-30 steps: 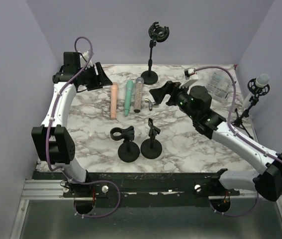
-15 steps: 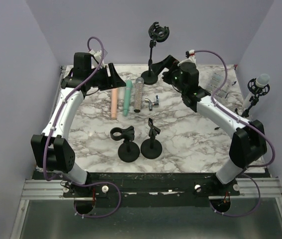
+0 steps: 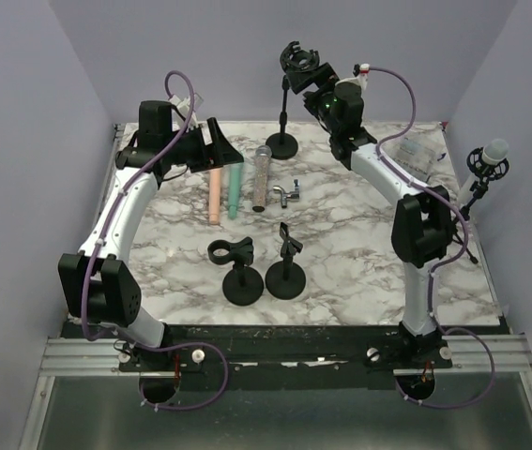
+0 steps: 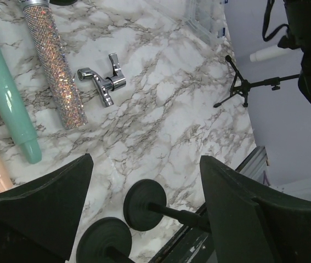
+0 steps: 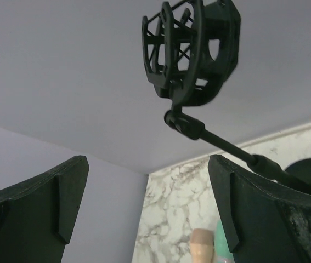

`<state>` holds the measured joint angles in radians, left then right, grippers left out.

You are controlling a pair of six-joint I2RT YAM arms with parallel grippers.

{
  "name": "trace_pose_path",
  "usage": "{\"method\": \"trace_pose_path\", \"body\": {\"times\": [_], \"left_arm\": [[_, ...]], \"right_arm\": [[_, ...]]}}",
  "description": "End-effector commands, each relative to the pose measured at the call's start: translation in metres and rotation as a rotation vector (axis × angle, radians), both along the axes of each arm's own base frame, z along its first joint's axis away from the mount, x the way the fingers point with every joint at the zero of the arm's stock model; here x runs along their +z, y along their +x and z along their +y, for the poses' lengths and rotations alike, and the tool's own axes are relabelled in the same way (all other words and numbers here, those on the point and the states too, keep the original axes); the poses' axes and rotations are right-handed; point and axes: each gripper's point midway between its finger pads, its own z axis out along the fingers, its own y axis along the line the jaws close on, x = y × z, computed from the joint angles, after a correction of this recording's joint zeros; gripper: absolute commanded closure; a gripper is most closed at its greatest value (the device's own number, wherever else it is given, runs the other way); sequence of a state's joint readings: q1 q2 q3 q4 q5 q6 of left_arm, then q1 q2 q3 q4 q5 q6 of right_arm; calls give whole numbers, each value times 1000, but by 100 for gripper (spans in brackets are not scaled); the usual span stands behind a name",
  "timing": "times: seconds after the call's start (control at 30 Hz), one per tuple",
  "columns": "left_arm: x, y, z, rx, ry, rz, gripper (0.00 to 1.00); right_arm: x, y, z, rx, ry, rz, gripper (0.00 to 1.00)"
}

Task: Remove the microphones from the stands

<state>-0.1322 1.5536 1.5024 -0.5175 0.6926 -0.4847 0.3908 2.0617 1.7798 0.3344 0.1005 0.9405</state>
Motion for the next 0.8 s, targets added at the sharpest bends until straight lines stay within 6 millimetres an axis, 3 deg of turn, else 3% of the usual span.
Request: {"method": "trace_pose_path", "body": {"times": [0.0,0.1,0.27,0.3,0.53,0.77], "left_arm": [[26,-12,-4,-40,-48,-71,13],[26,-12,-5,-48,-57,-70,2],[26,-10,-3,-44,-67,-67,2],[26,-9,-1,-40,-74,-65,2],[28,-8,2,-42,-101,-64,1],[29,-6,5,-35,-114,-63,2]], "right_arm": [[11,28,11,-7,60,-44,0],[1,45,14,-25,66,-31,0],[-10,61,15,-58,88,-20,1],[-17,65,13,-77,88,-12,5],[-31,77,13,-98,76,-4,11],[-58,82,15,-102,82,33,18]]}}
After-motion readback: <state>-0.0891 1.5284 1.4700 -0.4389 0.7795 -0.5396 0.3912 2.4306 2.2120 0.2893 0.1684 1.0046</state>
